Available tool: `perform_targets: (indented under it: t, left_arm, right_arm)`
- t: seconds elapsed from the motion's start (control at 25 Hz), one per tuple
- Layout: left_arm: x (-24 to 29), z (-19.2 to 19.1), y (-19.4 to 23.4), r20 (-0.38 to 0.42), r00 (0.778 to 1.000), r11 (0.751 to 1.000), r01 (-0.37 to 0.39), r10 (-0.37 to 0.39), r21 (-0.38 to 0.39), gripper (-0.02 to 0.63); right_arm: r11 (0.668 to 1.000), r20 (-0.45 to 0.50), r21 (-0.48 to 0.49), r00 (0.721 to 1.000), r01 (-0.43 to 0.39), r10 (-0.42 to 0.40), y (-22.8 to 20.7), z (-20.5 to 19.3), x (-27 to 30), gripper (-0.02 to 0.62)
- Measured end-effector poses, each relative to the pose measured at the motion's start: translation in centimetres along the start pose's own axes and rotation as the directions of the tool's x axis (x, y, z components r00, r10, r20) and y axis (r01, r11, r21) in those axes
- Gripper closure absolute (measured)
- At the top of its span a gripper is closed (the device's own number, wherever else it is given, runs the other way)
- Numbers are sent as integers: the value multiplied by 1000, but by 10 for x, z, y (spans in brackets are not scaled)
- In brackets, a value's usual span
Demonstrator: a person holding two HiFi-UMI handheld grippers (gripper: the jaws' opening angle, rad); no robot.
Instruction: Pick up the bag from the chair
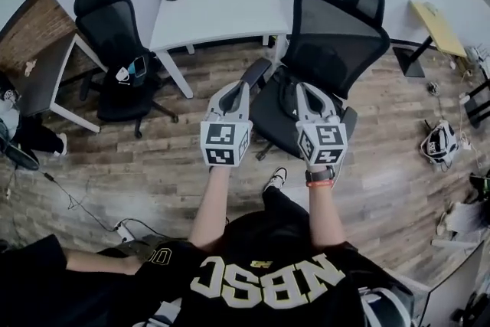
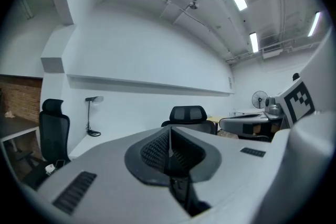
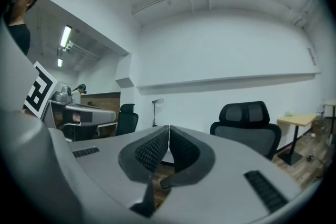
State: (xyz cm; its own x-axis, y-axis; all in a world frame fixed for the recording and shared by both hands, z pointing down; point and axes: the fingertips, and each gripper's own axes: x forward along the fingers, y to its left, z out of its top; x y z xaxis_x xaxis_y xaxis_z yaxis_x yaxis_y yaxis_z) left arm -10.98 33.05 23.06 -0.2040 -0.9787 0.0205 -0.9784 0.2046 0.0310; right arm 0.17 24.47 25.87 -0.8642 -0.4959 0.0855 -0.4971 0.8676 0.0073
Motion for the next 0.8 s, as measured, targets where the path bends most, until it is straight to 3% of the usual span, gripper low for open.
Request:
perform_targets:
  t: [0.2, 0.48, 0.8]
  left_arm:
    - [104, 12, -36, -17, 990, 990, 137, -137, 33, 583]
    - [223, 8, -94, -50, 957, 957, 287, -285, 33, 583]
    - [305, -47, -117, -164, 914, 927, 375, -370, -7, 582]
  right_arm:
    - [993, 17, 33, 994, 111, -111, -88, 15, 33, 584]
    - [966, -15, 91, 971, 240, -240, -202, 11, 56, 584]
    - [935, -144, 160, 945, 317, -295, -266, -49, 86, 584]
